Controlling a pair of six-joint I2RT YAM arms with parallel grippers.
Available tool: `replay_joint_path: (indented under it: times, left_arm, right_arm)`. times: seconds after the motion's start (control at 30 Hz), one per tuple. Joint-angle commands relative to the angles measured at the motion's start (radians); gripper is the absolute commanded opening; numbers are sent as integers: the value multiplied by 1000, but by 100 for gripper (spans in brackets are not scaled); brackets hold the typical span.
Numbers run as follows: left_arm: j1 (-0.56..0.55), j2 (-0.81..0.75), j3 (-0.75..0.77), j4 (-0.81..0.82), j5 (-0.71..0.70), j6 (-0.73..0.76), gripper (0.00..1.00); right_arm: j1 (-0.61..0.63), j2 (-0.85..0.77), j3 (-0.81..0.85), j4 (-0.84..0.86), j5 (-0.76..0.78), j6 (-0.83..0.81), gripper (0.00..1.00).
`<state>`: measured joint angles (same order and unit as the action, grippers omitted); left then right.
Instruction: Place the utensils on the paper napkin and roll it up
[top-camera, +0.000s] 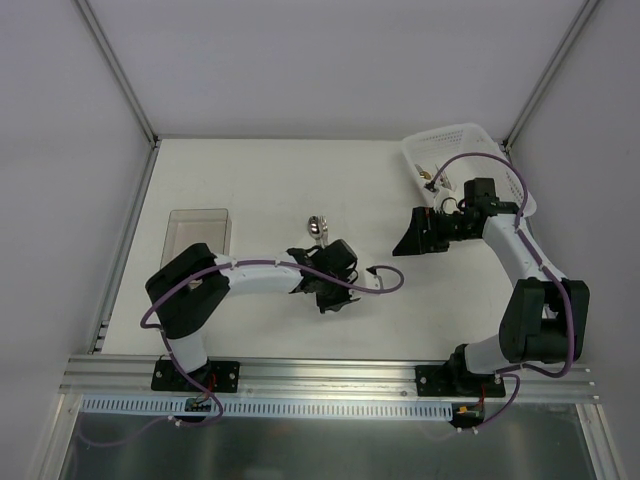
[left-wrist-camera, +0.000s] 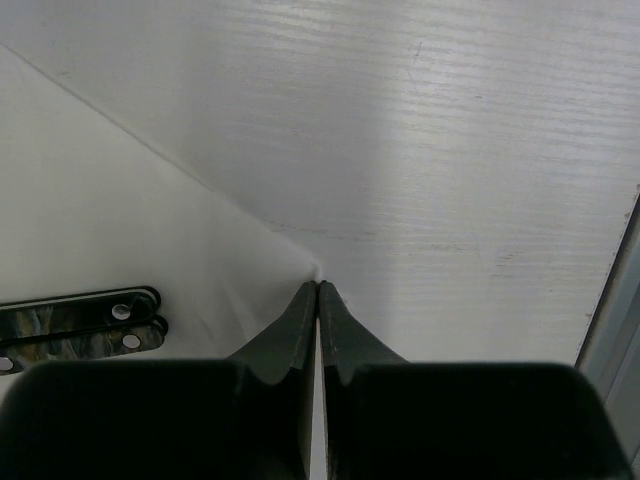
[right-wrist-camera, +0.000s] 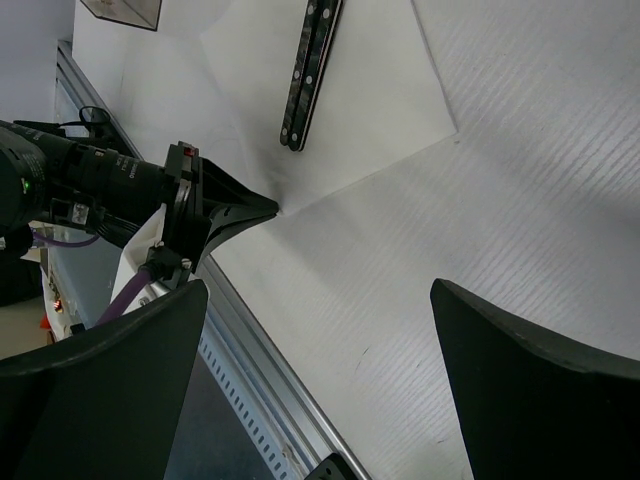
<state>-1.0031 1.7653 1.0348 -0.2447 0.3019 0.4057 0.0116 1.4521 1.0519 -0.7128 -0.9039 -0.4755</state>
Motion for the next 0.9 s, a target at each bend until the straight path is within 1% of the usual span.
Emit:
replay_joint_path:
  times: [0.0,0.2,0.47,0.5,0.7,0.87]
  left_arm:
    - [-25,11,33,-62,-6,-15,0]
    - [-12,-12,70,-76,12,-28,0]
    - [67,-52,90,-82,42,-42,0]
    - [76,-50,90,-84,58,-44,0]
    - [124,-43,111,-85,57,-30,0]
    - [149,-37,139,-85,57,-15,0]
  right_arm:
    - [-1,2,42,-13,-29,-15,99]
    - [1,11,53,-30,-30,-26,99]
    - [4,31,54,-54,-27,-46,99]
    - [4,33,53,-56,-32,-48,99]
    - [8,68,49,-71,-56,-66,99]
    - [27,99,49,-100,-61,-113,98]
